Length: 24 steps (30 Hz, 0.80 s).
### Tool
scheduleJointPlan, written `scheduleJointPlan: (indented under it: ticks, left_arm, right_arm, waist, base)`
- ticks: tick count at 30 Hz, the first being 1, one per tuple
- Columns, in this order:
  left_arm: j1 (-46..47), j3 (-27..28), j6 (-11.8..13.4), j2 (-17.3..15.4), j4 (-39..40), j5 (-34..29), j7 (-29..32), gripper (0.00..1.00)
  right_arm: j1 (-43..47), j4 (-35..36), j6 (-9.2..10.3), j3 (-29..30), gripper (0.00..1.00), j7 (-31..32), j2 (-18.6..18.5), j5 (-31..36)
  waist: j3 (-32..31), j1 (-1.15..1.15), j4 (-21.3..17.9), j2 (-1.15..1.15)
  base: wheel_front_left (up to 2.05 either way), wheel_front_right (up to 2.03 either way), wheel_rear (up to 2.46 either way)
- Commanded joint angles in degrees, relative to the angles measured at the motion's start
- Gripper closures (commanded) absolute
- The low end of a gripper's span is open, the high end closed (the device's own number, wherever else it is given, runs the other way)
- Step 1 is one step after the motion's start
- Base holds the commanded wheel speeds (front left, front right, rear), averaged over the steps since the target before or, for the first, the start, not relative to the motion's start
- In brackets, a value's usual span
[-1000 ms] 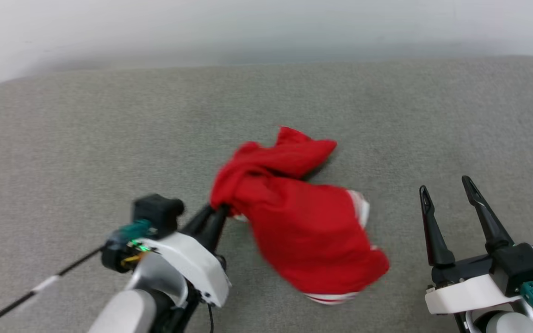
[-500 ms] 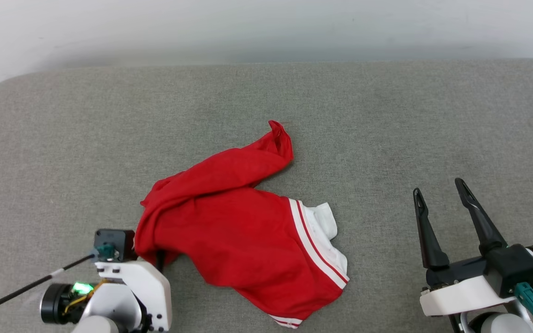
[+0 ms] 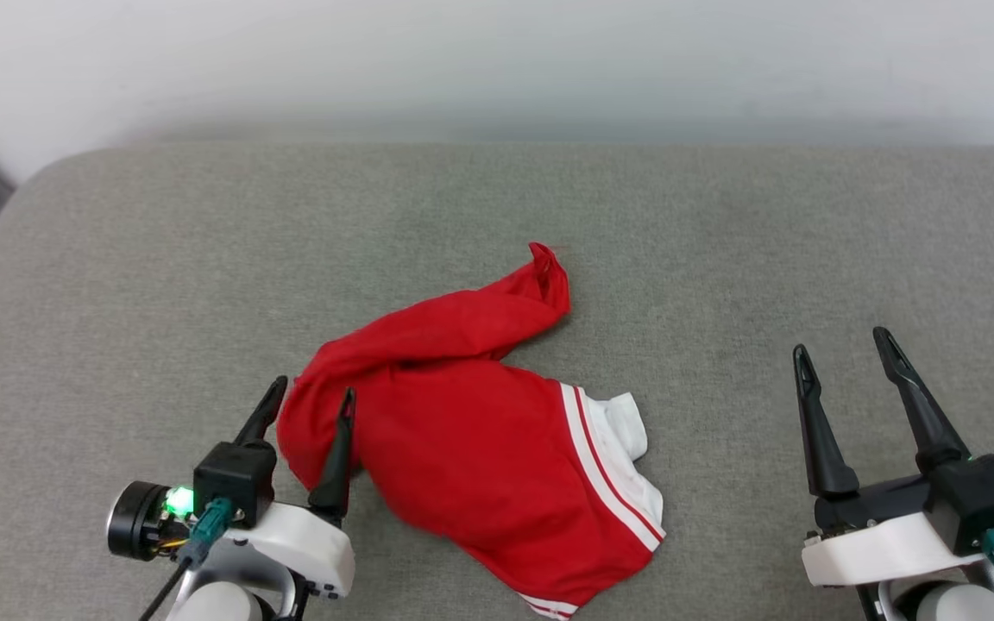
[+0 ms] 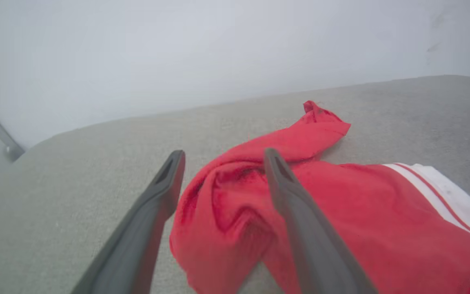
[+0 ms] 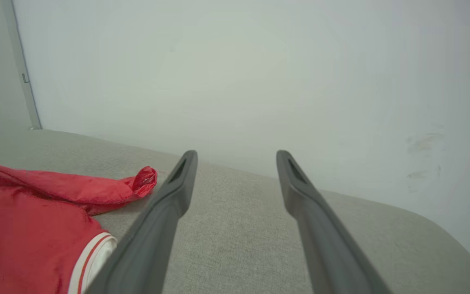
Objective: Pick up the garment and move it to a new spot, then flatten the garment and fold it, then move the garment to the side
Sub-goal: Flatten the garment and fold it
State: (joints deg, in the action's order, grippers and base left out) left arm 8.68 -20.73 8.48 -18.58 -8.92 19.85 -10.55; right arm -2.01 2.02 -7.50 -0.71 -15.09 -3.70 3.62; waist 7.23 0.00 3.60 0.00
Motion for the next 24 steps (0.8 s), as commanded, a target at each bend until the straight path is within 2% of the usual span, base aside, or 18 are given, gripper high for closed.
scheduleJointPlan:
  ticks: [1, 7, 9, 14, 20, 24]
  left_arm:
    - [-0.1, -0.3, 0.0, -0.4, 0.2, -1.6, -2.2, 0.00]
    - [-1.9, 1.2, 0.1, 0.4, 5.7, -4.7, -4.7, 0.00]
    - [-3.1, 1.7, -0.3, 0.6, 7.7, -5.6, -4.7, 0.00]
    - [-4.3, 2.1, -1.4, 2.1, 10.5, -7.3, -4.7, 0.00]
    - [-4.4, 2.0, -3.2, 4.3, 10.4, -8.2, -4.7, 0.00]
    - [-4.1, 2.1, -4.3, 5.9, 10.1, -8.8, -4.7, 0.00]
  right_arm:
    - [1.0, 0.6, 0.02, -0.5, 0.00, -0.1, -0.7, -0.1]
    - [2.7, -2.4, 0.02, -3.1, 0.00, -0.1, -2.9, -3.4]
    - [2.4, -4.9, 0.02, -5.4, 0.00, 2.4, -4.8, -4.9]
    - [-2.8, -3.8, 0.02, -14.2, 0.00, 17.2, -11.8, -12.8]
    - [-10.3, -1.5, 0.02, -22.7, 0.00, 39.7, -18.9, -23.6]
    - [-14.4, -3.2, 0.01, -26.5, 0.00, 52.9, -19.0, -29.1]
  waist:
    - [-1.4, 0.00, 0.9, 0.00]
    - [-3.6, 0.00, 2.2, 0.00]
    - [-4.0, 0.00, 2.7, 0.00]
    - [-3.3, 0.00, 4.3, 0.00]
    - [-1.3, 0.00, 7.1, 0.00]
    - [0.0, 0.00, 9.1, 0.00]
  base:
    - [0.00, 0.00, 0.00]
    - [0.00, 0.00, 0.00]
    - [0.00, 0.00, 0.00]
    - [0.00, 0.00, 0.00]
    - [0.00, 0.00, 0.00]
    - [0.00, 0.00, 0.00]
